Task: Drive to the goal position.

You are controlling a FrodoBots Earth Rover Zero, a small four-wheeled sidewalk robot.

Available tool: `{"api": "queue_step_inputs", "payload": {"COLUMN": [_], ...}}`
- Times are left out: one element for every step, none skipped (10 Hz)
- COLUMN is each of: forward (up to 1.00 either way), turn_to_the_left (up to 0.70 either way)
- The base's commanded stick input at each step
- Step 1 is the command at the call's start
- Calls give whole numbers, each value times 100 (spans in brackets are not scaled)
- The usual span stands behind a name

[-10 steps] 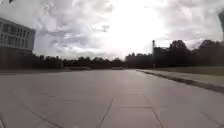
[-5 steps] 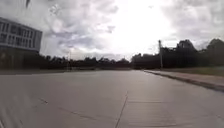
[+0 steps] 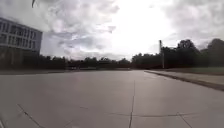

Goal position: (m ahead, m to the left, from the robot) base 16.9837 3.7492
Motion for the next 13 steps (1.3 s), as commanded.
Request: {"api": "queue_step_inputs", "payload": {"forward": [100, 100, 100, 100, 100, 100, 100, 100, 100, 100, 100, 100, 100], "turn_to_the_left": [0, 0, 0, 0, 0, 0, 0, 0, 0, 0, 0, 0, 0]}}
